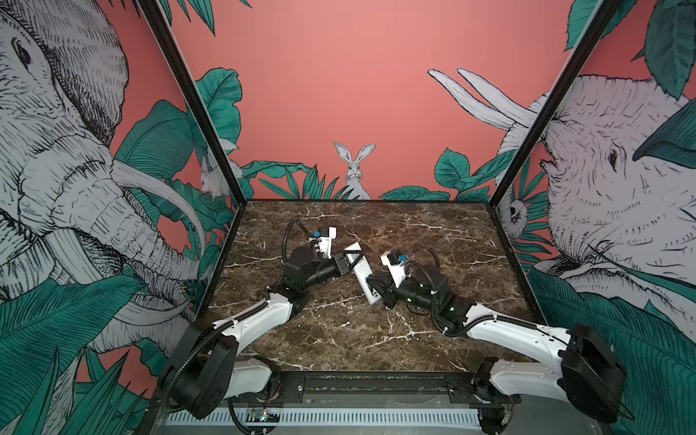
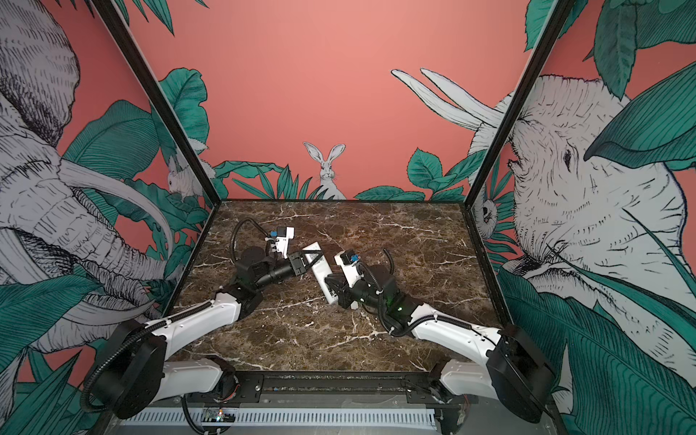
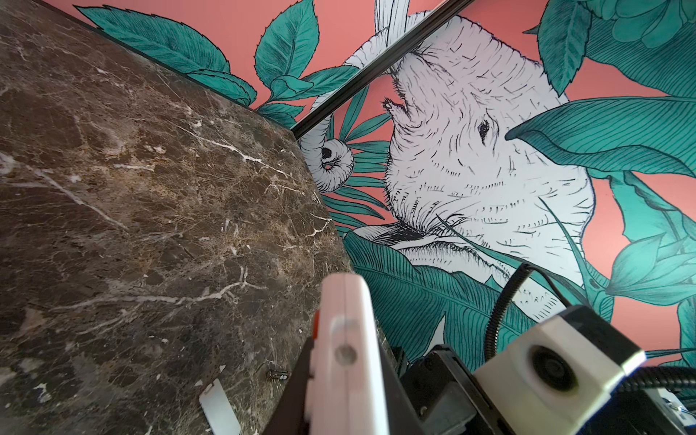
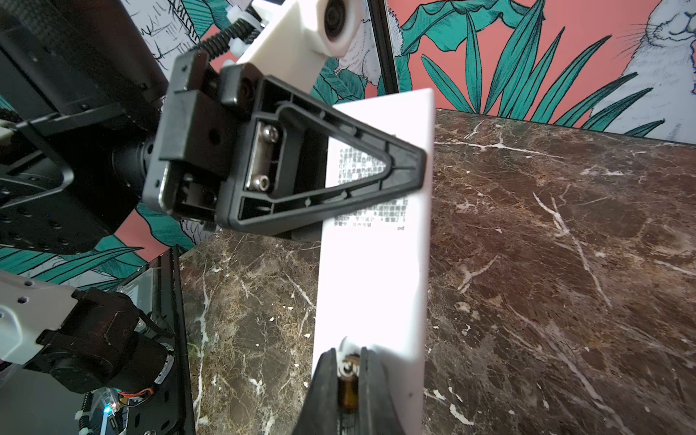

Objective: Load the batteries into the remote control
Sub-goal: 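Push the AA battery down into the compartment with the right gripper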

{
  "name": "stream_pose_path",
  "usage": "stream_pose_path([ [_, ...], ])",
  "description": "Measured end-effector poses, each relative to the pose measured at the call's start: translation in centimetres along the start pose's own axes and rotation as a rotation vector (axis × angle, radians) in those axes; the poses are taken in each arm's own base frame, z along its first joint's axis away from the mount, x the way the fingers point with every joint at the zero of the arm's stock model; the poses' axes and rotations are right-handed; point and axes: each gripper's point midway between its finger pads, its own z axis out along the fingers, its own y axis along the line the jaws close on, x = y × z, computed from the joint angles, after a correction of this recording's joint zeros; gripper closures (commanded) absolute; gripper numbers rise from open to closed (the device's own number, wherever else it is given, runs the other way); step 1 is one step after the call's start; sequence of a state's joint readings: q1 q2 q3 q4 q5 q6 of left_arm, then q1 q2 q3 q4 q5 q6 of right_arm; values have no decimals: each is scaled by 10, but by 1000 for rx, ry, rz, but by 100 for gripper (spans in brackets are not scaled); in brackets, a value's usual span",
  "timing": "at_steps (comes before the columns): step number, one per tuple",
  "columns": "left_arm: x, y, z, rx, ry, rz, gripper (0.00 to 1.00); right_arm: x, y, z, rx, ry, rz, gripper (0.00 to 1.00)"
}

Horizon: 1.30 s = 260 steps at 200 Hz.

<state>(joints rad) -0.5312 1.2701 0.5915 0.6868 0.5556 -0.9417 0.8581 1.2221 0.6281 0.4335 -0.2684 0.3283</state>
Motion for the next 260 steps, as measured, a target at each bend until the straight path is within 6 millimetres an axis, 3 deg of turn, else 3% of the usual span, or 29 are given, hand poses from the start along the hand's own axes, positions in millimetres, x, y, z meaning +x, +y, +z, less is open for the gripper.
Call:
stream_pose_path([
  [110,0,0,0,-2,-1,0,100,1,0,0,2,4,-5,86],
  [242,-2,1,0,-8,-11,1,100,5,-1,0,6,19,0,83],
  [260,-2,2,0,-9,-12,0,100,6,-1,0,6,23,2,78],
])
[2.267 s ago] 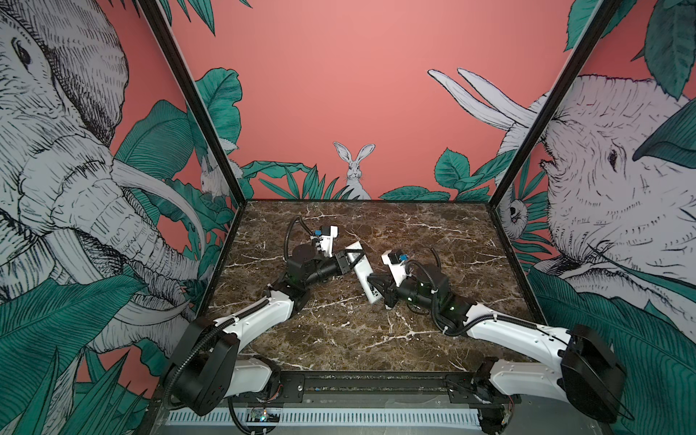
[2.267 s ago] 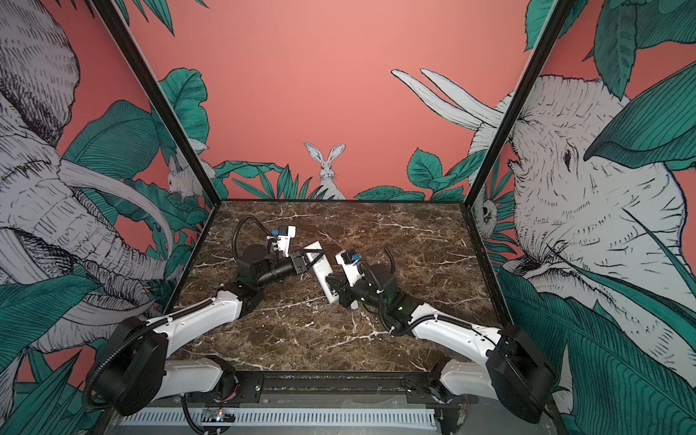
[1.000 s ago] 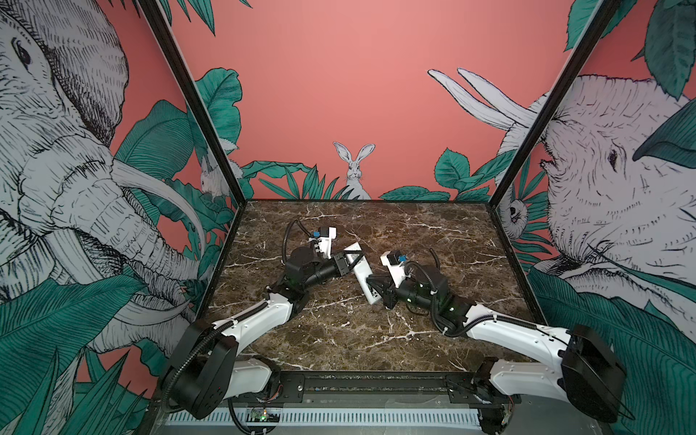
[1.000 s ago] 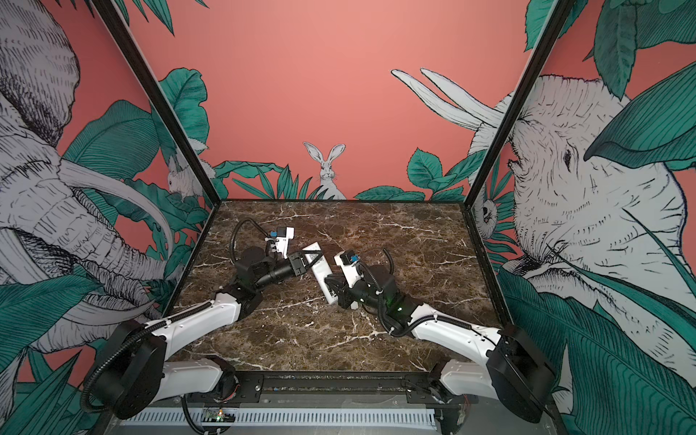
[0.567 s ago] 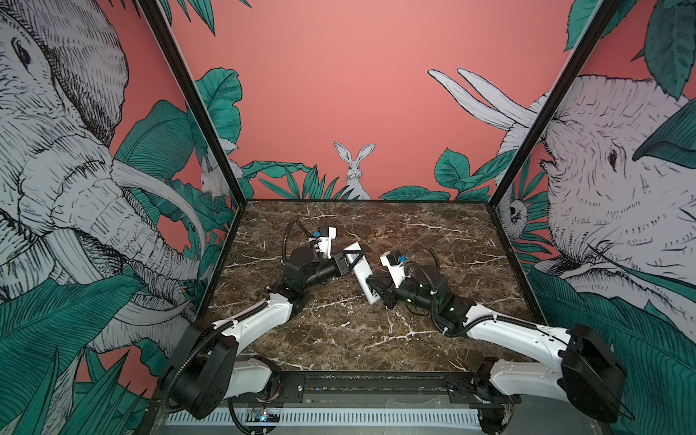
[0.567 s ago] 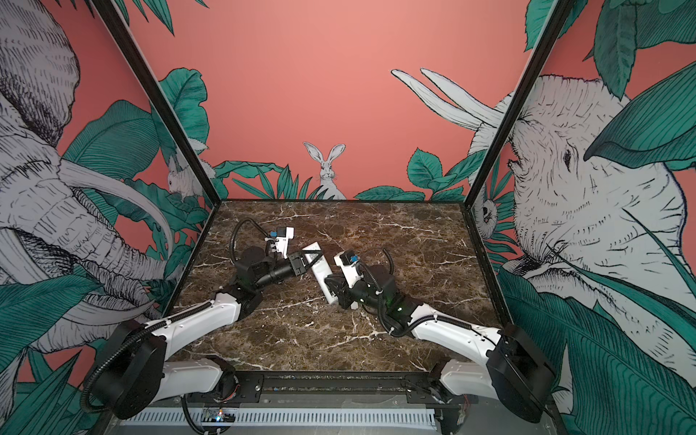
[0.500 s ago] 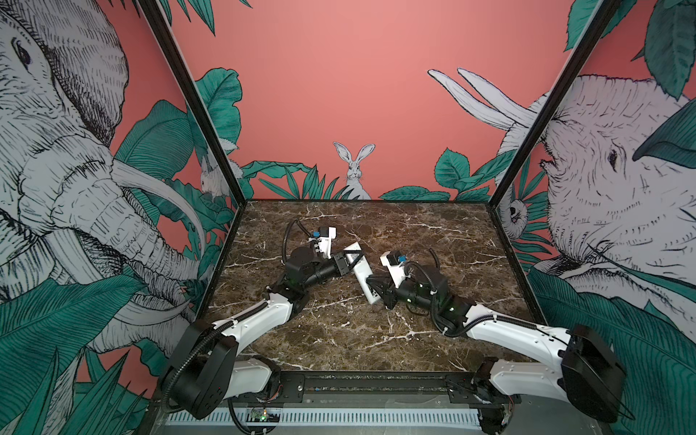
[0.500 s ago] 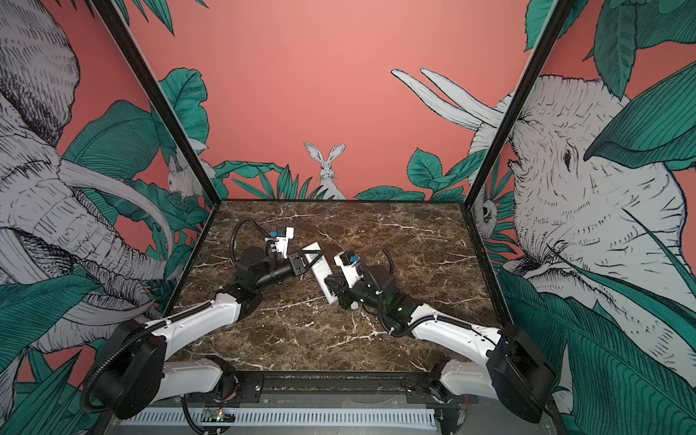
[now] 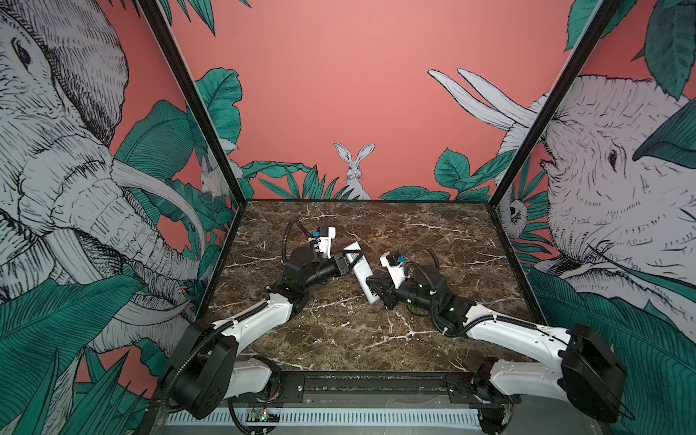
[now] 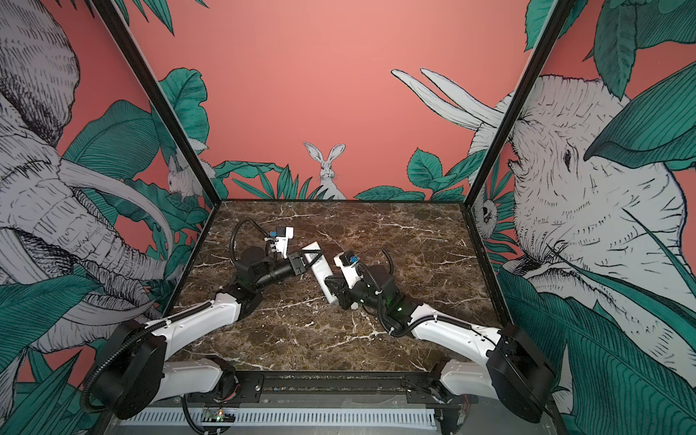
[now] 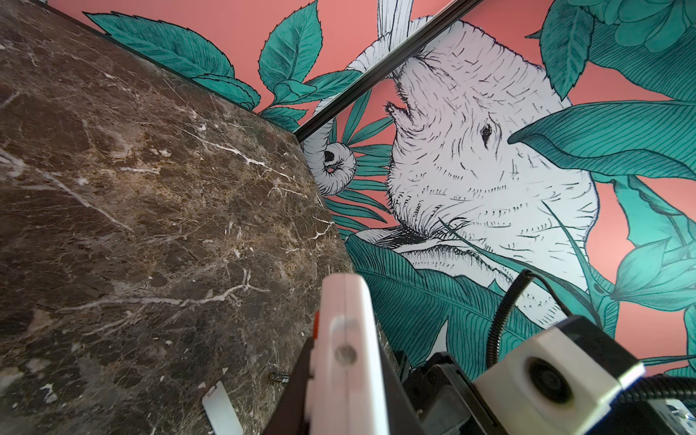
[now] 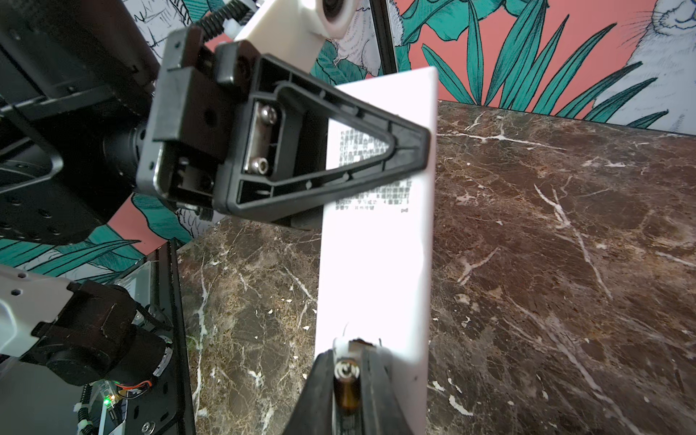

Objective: Load the batteries into the remote control
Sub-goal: 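Push the AA battery down into the compartment with the right gripper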

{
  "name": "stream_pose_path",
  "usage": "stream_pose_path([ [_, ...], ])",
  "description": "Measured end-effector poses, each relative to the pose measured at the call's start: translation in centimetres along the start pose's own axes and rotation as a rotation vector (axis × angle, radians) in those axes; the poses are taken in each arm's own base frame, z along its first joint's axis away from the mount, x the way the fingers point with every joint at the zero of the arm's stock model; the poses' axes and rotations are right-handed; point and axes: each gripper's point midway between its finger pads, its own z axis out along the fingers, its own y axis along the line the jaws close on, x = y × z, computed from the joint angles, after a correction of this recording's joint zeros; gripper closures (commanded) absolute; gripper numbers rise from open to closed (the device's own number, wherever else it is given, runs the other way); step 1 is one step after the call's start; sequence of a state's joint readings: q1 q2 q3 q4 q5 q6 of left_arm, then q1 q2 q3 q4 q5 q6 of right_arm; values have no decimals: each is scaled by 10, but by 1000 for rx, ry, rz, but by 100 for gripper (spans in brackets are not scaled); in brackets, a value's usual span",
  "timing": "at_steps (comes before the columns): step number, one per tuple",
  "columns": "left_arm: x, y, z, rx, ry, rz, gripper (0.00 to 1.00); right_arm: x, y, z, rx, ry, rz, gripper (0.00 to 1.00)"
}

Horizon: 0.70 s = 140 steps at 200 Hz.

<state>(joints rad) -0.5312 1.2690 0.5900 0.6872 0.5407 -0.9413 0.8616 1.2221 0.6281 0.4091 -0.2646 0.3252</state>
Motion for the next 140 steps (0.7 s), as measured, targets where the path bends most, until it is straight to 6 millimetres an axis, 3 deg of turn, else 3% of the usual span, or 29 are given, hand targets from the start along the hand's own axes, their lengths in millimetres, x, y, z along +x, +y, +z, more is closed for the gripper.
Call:
stream_pose_path([
  [98,-3,-5,-1,13,-14,12,100,5,1,0,0,18,6,71],
  [140,-4,-4,-1,8,-19,15,100,4,3,-1,-5,17,5,59],
])
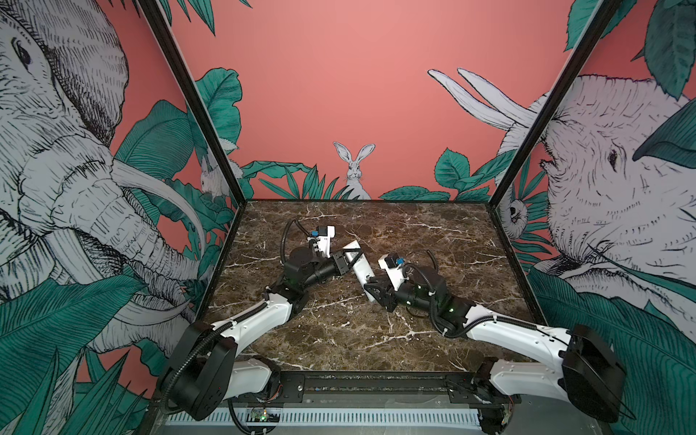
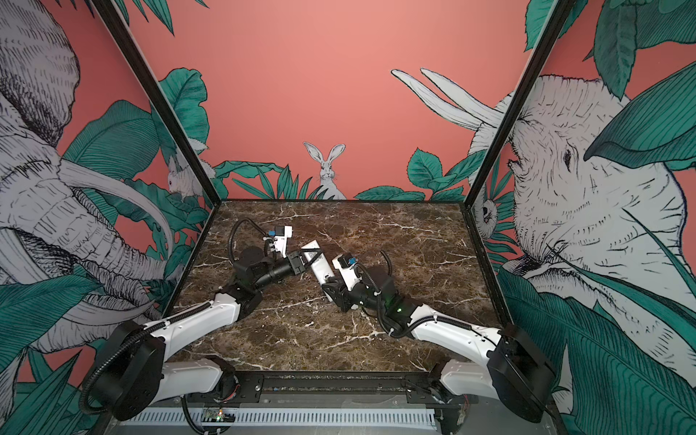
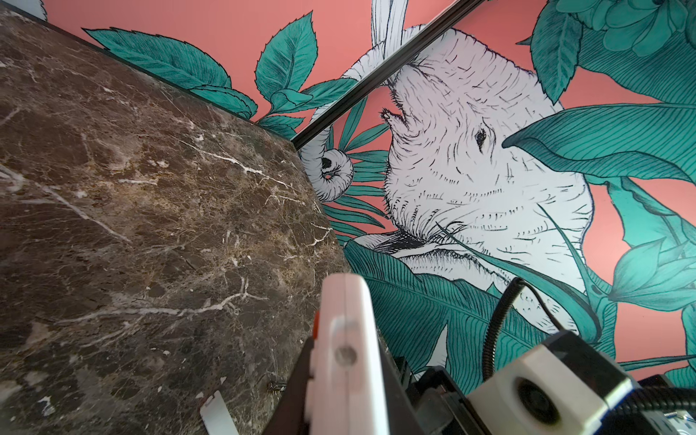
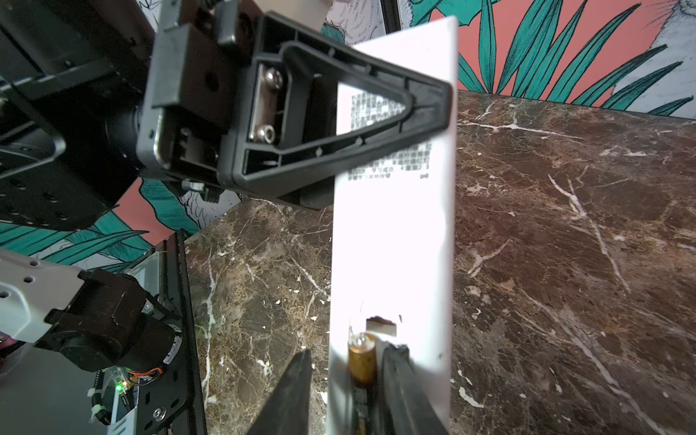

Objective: Load the batteries into the remote control
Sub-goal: 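Push the AA battery down into the compartment with the right gripper, then open the right gripper and lift it off the seated battery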

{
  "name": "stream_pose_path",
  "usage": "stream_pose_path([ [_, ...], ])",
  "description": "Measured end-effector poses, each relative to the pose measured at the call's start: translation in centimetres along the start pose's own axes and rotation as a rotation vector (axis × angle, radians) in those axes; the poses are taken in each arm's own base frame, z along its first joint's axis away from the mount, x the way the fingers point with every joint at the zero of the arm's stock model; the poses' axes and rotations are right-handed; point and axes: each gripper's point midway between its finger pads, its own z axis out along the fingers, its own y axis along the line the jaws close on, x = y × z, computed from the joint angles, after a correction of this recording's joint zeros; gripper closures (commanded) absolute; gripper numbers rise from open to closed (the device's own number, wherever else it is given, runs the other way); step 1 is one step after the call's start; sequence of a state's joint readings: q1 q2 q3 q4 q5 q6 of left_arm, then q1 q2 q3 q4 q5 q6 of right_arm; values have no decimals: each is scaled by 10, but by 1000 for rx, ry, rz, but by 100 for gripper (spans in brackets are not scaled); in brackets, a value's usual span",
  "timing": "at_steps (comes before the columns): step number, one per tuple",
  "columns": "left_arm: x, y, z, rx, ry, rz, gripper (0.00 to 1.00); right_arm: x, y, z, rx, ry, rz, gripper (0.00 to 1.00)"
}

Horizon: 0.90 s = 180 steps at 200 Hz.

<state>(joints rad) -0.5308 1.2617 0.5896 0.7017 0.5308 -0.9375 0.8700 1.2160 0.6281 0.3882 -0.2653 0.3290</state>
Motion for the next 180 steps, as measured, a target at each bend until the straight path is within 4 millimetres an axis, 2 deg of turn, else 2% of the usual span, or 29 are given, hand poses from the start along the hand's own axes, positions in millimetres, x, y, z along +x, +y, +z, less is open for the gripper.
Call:
stream_pose_path([
  [107,3,1,-1,1,6,1,100,-9,2,-9,11,-22,-10,49],
  [180,7,2,-3,13,10,-2,100,-5,1,-14,22,-1,-15,48],
])
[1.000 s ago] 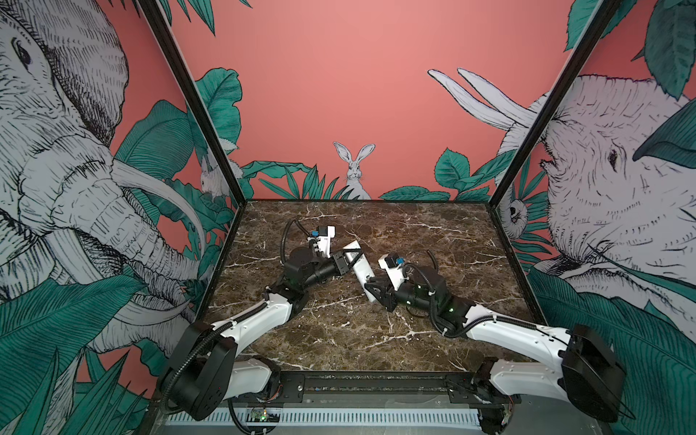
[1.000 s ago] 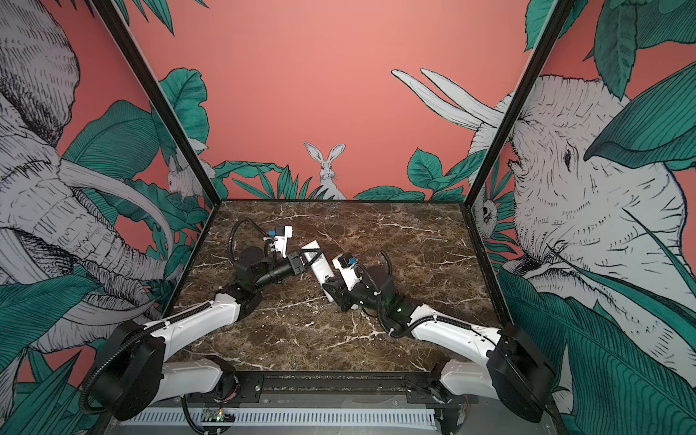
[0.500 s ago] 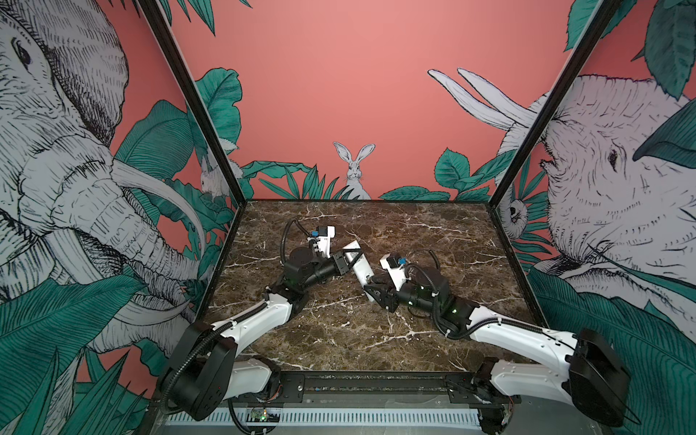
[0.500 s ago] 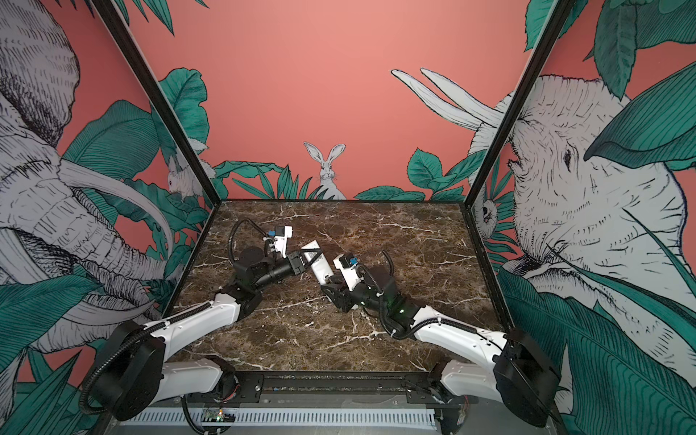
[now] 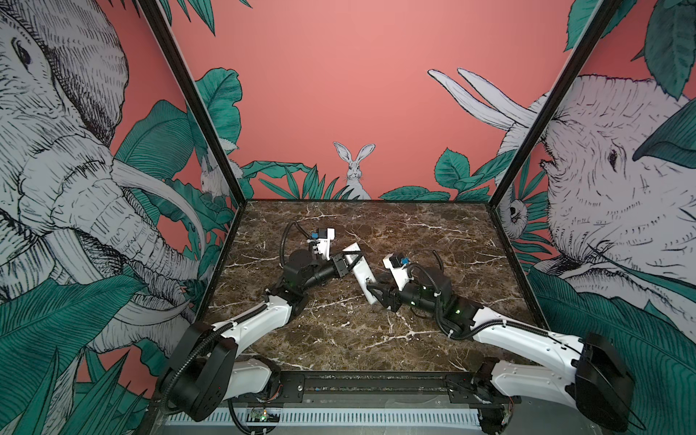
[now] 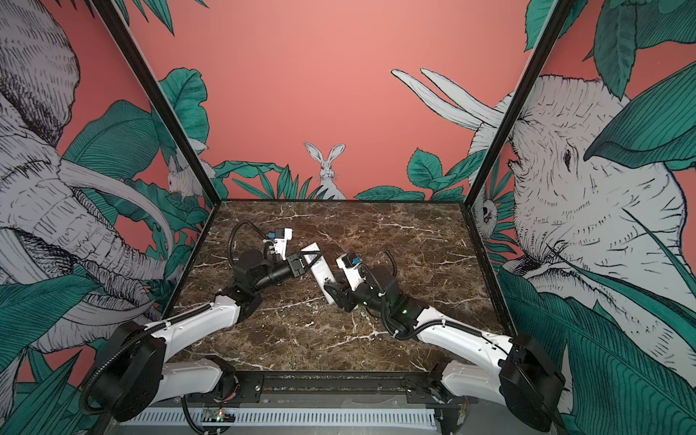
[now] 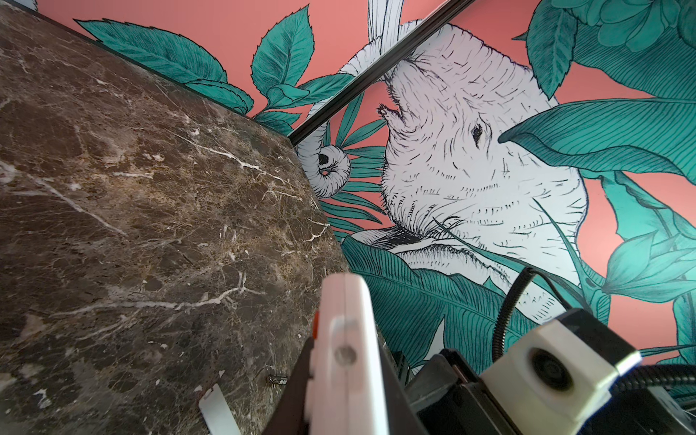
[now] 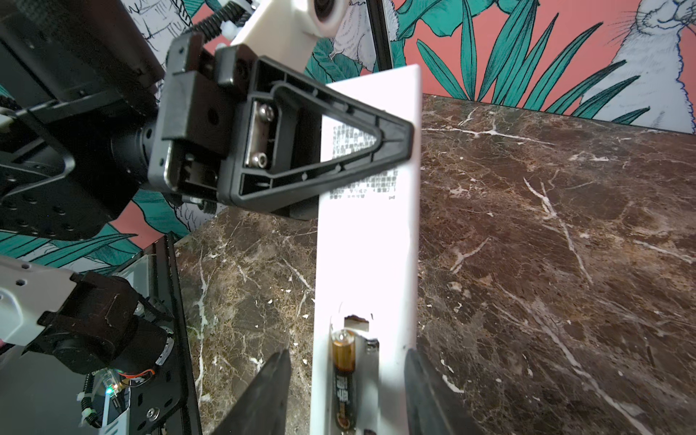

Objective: Load the batteries into the remote control
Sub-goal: 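Open the right gripper and lift it off the seated battery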

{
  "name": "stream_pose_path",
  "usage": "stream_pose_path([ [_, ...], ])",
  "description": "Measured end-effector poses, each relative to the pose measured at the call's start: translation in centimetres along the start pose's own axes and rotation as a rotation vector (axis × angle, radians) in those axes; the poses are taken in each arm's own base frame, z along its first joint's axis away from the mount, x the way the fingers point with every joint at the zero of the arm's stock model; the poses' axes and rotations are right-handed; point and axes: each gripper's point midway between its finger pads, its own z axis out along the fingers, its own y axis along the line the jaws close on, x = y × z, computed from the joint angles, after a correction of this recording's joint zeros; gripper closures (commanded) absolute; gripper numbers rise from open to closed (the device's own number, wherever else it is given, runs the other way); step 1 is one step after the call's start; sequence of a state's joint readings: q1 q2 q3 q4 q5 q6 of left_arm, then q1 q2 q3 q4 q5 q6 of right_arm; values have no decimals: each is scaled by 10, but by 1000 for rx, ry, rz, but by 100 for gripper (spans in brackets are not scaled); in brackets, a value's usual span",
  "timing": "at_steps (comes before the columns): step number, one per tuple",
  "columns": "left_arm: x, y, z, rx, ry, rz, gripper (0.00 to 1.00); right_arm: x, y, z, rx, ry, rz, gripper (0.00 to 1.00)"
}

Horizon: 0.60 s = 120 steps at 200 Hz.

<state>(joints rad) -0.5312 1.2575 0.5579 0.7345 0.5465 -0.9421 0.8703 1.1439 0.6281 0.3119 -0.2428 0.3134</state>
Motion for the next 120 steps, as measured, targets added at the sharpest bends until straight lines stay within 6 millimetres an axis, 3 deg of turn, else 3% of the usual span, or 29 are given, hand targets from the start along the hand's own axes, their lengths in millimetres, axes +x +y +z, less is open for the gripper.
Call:
stream_pose_path([
  [54,3,-1,0,10,13,0,100,-4,8,-10,-23,28,-36,47],
  [120,7,-4,-1,33,44,-1,100,-43,28,-38,-40,120,-265,53],
])
